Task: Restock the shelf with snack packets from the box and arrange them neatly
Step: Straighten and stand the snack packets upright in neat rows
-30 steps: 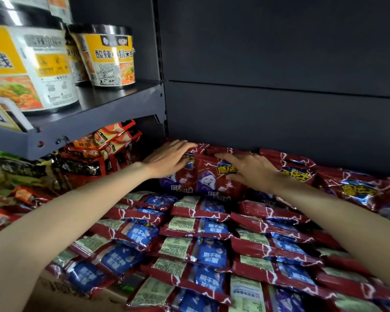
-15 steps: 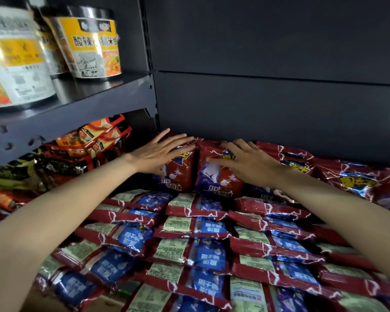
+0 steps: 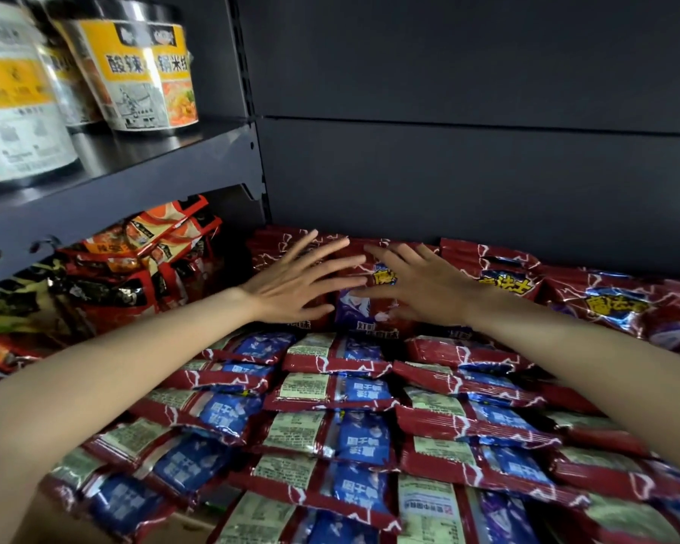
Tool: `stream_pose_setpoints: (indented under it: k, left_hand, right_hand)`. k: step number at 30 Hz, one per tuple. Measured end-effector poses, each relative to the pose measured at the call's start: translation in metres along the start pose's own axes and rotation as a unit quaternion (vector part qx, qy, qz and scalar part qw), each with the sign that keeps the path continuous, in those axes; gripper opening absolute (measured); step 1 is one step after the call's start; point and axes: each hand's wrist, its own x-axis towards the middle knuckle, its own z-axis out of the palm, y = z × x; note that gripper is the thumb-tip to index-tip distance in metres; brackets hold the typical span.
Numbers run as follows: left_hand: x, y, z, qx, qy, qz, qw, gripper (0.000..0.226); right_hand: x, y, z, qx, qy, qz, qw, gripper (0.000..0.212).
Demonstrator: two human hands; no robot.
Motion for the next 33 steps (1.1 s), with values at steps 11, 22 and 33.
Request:
stream_pose_setpoints:
  k: [11,22,33]
  left_hand:
    - [0.005,-0.006,0.003,-0.020,-0.066,-0.004,0.998,0.088]
    - [0.013,0.009,-0.010,-0.072,-0.045,-0.017,0.996,0.056]
    - [0.049,0.047,-0.037,-0.070,0.059,0.001,0.996,0.043]
  right_hand:
    - [-0.004,-0.050,-0.029,0.353,-0.224,-0.008,0.908,0.057]
    - [-0.012,-0.047,-0.027,0.447,-0.253,-0.028,0.858,0.060]
    - [-0.115,0.021,-0.029,0.438,-0.099,0.080,0.890,0.054]
